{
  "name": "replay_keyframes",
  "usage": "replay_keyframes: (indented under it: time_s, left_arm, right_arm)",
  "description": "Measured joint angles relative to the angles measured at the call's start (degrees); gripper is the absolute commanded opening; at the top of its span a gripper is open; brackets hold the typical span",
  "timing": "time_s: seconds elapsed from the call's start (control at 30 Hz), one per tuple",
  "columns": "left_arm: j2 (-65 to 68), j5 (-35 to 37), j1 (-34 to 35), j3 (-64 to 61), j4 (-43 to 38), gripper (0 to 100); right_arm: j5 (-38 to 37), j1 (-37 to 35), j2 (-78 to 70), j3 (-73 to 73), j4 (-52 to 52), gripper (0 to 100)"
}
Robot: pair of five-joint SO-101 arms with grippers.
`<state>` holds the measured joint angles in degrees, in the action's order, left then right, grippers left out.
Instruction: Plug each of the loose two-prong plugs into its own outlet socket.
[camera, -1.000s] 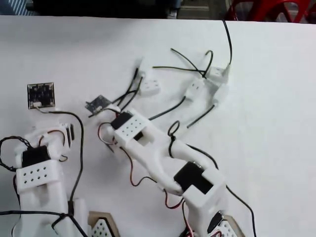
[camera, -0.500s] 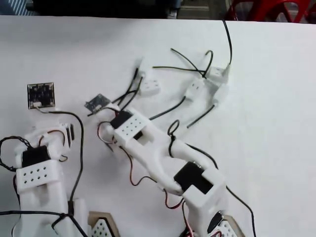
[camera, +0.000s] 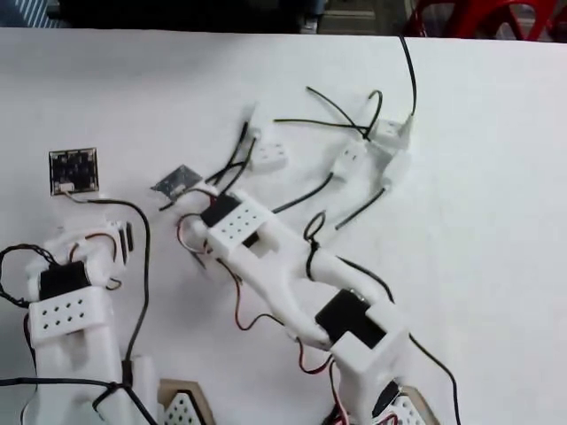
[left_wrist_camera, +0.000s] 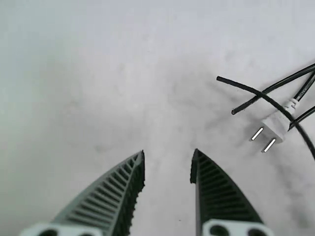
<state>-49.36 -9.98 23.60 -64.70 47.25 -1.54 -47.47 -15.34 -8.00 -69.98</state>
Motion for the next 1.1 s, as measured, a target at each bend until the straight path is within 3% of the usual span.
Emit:
replay_keyframes:
  time_s: [0.2,0.33,0.6,0.77,1.1]
  left_arm:
    - [-0.2,0.0,0.0,0.0,0.2,17]
    - [-5.0,0.0,-0.4,3.3,5.0,17]
    - [-21.3,0.0,-13.7,5.8,11.1,17]
    - [-28.1,0.4,-21.1,1.0,5.9,17]
    - [-29.0,4.3,-25.8,-4.2,-4.9,17]
  right_arm:
    - [0.0,3.7,16.0,-3.2,-5.4,1.8]
    - [-0.1,4.7,29.3,-10.5,-5.5,1.8]
    - [-0.1,4.6,56.4,-24.3,-1.8,1.8]
    - [-0.1,4.5,69.9,-35.3,6.9,1.8]
    - [-0.1,2.9,83.8,-53.5,21.0,1.7]
